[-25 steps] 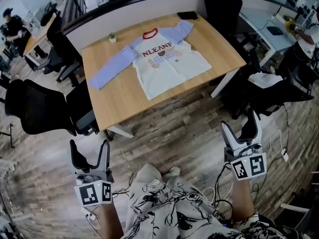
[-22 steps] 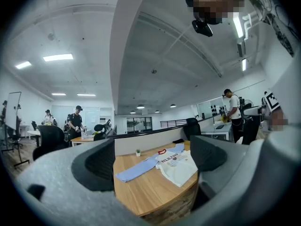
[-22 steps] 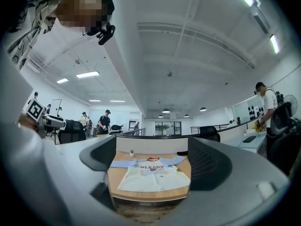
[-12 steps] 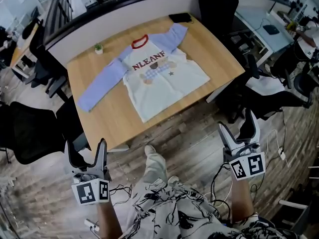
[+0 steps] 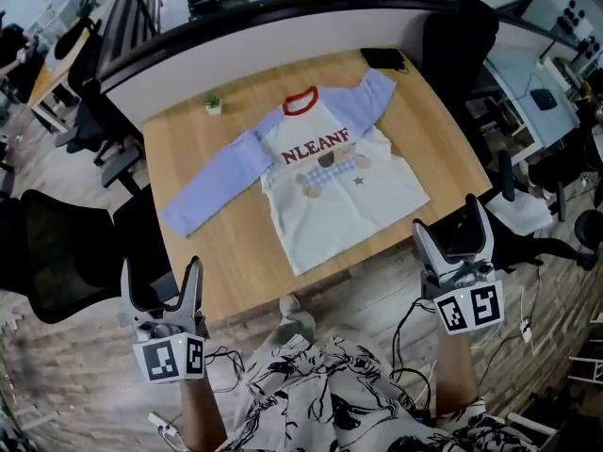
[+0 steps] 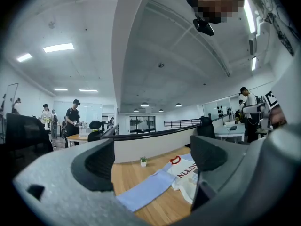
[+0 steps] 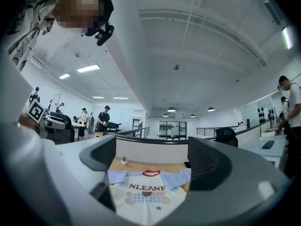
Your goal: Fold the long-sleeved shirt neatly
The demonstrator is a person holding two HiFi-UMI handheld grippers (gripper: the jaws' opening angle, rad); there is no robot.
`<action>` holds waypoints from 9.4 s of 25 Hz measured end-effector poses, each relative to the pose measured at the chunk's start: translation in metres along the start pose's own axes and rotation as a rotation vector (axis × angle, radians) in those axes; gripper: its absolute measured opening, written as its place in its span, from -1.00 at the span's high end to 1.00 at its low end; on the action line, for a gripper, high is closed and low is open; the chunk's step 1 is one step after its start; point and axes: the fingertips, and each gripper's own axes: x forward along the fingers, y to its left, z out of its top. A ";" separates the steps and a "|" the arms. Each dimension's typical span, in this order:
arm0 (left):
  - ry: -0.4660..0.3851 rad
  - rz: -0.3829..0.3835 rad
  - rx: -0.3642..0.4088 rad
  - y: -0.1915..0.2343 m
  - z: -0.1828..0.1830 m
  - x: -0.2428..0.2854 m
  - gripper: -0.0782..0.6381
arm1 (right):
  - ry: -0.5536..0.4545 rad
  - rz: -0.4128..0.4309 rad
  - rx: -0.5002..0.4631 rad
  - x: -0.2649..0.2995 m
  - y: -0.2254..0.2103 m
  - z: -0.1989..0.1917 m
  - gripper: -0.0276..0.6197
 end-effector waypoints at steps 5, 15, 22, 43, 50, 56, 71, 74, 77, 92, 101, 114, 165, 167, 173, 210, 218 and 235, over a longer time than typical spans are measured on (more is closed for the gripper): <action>0.024 0.058 -0.004 0.017 -0.004 0.018 -0.60 | 0.022 0.087 0.000 0.056 0.005 -0.007 -0.54; 0.088 0.295 -0.063 0.008 -0.034 0.041 -0.60 | 0.064 0.400 -0.013 0.177 -0.002 -0.035 -0.54; 0.126 0.522 -0.101 -0.014 -0.048 0.041 -0.60 | 0.104 0.747 -0.071 0.257 0.017 -0.044 -0.54; 0.328 0.801 -0.330 0.091 -0.252 0.067 -0.60 | 0.308 1.642 -0.304 0.362 0.428 -0.215 -0.52; 0.400 0.776 -0.380 0.120 -0.310 0.086 -0.59 | 0.411 1.817 -0.460 0.341 0.524 -0.303 -0.40; 0.451 0.737 -0.431 0.143 -0.350 0.099 -0.33 | 0.549 1.917 -0.589 0.334 0.575 -0.371 -0.05; 0.704 0.681 -0.433 0.146 -0.392 0.100 0.48 | 0.690 1.932 -0.753 0.322 0.596 -0.421 0.70; 0.714 0.656 -0.408 0.143 -0.393 0.105 0.61 | 0.682 1.918 -0.758 0.319 0.593 -0.422 0.82; 0.683 0.645 -0.413 0.150 -0.385 0.106 0.69 | 0.675 1.883 -0.740 0.325 0.592 -0.414 0.83; 0.483 0.809 -0.225 0.222 -0.238 0.067 0.69 | 0.426 1.847 -0.410 0.347 0.642 -0.240 0.83; 0.345 0.589 -0.198 0.152 -0.176 0.153 0.69 | 0.383 1.731 -0.340 0.394 0.527 -0.181 0.83; 0.278 0.358 -0.129 -0.009 -0.110 0.292 0.69 | 0.327 1.552 -0.218 0.449 0.310 -0.143 0.83; 0.733 -0.177 -0.072 -0.314 -0.349 0.512 0.64 | 0.719 1.036 -0.299 0.499 -0.061 -0.443 0.75; 0.743 -0.221 -0.074 -0.325 -0.352 0.511 0.33 | 0.739 1.037 -0.288 0.499 -0.070 -0.445 0.55; 0.721 -0.262 -0.071 -0.344 -0.341 0.514 0.20 | 0.734 0.958 -0.227 0.499 -0.125 -0.429 0.21; 0.796 -0.590 0.278 -0.506 -0.337 0.825 0.26 | 0.887 0.237 0.060 0.490 -0.427 -0.486 0.45; 0.919 -0.631 0.239 -0.512 -0.369 0.833 0.61 | 0.875 0.230 0.033 0.488 -0.421 -0.485 0.79; 0.488 -0.853 0.191 -0.605 -0.163 0.823 0.71 | 0.499 0.023 0.169 0.464 -0.513 -0.312 0.82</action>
